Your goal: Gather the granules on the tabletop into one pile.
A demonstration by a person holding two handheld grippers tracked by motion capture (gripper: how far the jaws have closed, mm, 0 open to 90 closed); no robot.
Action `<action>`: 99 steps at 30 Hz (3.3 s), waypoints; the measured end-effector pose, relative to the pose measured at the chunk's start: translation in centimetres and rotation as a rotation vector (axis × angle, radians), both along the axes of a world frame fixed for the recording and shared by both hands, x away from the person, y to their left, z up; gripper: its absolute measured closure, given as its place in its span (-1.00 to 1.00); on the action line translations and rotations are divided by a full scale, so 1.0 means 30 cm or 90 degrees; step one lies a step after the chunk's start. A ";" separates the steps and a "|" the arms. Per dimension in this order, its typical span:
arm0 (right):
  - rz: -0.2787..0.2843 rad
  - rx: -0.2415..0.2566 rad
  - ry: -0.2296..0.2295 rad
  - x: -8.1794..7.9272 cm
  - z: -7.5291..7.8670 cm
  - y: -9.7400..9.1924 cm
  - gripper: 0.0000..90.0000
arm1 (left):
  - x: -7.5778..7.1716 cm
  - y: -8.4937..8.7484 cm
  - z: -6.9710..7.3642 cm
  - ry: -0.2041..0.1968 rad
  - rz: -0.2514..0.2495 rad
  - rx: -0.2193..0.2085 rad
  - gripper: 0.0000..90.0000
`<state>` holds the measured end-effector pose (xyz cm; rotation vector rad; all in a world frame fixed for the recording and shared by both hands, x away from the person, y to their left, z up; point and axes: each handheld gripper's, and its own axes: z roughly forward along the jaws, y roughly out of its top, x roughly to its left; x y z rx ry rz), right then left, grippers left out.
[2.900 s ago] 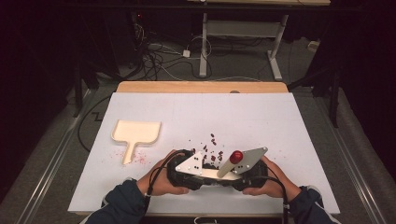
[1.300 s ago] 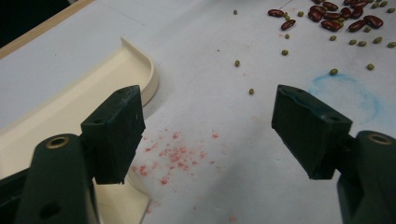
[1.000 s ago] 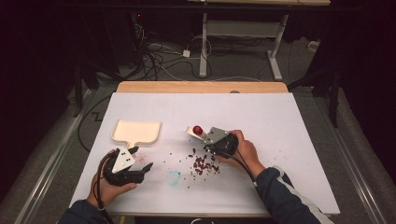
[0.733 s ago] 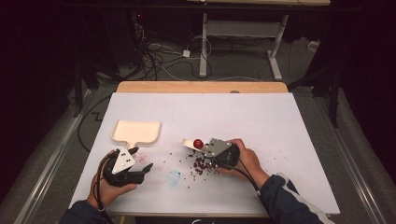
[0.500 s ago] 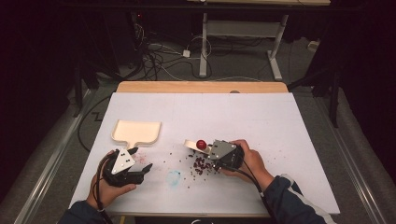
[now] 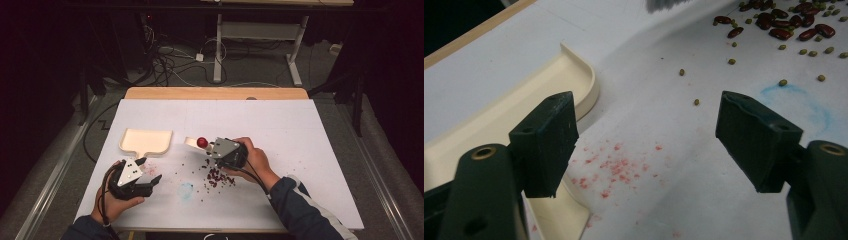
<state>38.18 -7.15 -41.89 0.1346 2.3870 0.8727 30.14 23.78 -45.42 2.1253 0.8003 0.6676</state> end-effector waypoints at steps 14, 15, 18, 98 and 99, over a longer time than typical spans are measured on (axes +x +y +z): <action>0.129 -0.018 0.013 0.050 -0.079 0.132 0.50 | 0.005 0.015 0.002 0.007 0.012 -0.014 -0.48; 0.132 -0.017 0.019 0.040 -0.085 0.129 0.50 | 0.006 0.016 0.001 0.008 0.013 -0.014 -0.48; 0.141 -0.016 0.023 0.013 -0.106 0.109 0.49 | 0.006 0.019 0.003 0.009 0.016 -0.017 -0.48; -0.213 0.315 0.392 -0.032 -0.052 -0.218 0.50 | 0.004 0.048 0.013 0.000 0.043 -0.015 -0.50; -0.204 0.315 0.385 -0.034 -0.041 -0.226 0.50 | 0.003 0.047 0.013 0.000 0.042 -0.015 -0.50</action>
